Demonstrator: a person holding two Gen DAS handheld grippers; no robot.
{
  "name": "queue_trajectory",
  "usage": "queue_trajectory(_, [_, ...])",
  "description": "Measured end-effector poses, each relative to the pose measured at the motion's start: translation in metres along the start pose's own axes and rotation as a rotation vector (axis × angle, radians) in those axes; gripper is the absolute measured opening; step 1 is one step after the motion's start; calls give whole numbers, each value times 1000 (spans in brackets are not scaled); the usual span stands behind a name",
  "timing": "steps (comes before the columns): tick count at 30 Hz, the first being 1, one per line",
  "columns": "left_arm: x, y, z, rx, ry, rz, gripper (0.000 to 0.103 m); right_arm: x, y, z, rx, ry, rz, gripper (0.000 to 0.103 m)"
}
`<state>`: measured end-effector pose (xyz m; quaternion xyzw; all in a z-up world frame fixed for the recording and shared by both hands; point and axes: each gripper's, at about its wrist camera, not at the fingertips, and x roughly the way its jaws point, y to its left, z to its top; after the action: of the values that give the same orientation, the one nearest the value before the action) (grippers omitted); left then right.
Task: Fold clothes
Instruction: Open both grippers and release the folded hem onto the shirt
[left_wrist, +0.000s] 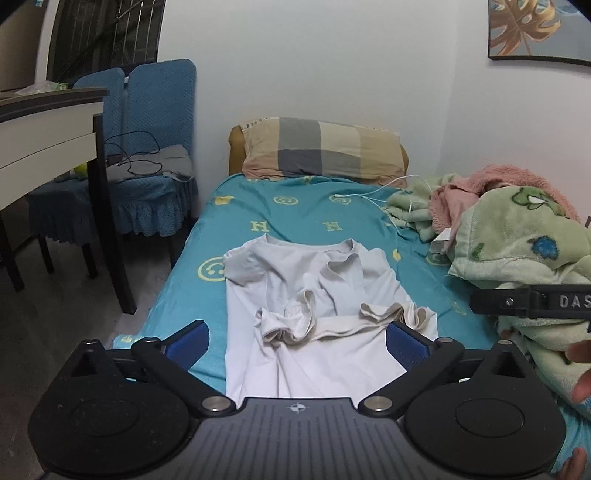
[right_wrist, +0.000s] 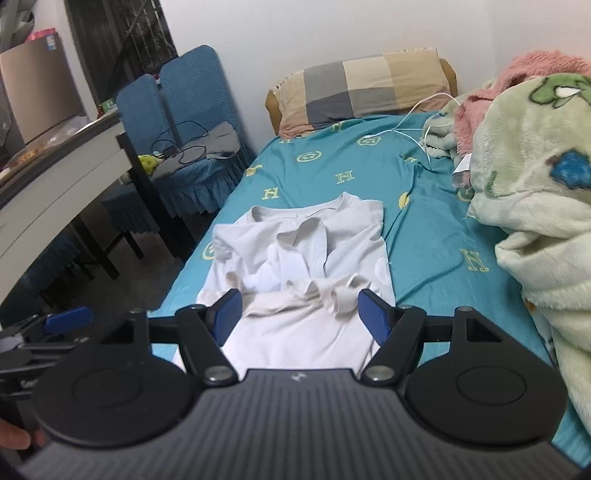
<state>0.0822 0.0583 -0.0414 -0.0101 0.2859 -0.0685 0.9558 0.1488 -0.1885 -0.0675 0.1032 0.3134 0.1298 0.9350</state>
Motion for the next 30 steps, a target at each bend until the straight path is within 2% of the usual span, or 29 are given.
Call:
queue_trajectory(4, [-12, -3, -10, 21, -13, 36, 103, -17, 10, -13, -43, -29, 0, 71])
queue_trajectory(8, [-21, -5, -16, 25, -32, 39, 103, -21, 12, -14, -47, -53, 8, 71])
queue_trajectory(18, [-12, -3, -17, 13, -32, 51, 103, -21, -7, -12, 29, -70, -19, 71])
queue_trajectory(24, [-7, -2, -19, 14, -12, 57, 103, -21, -2, -14, 4, -76, -27, 71])
queue_trajectory(28, [5, 2, -23, -13, 66, 72, 103, -19, -3, -15, 4, -67, -31, 71])
queue_trajectory(30, [14, 9, -28, -62, 127, 63, 103, -17, -5, -16, 21, -54, -25, 71])
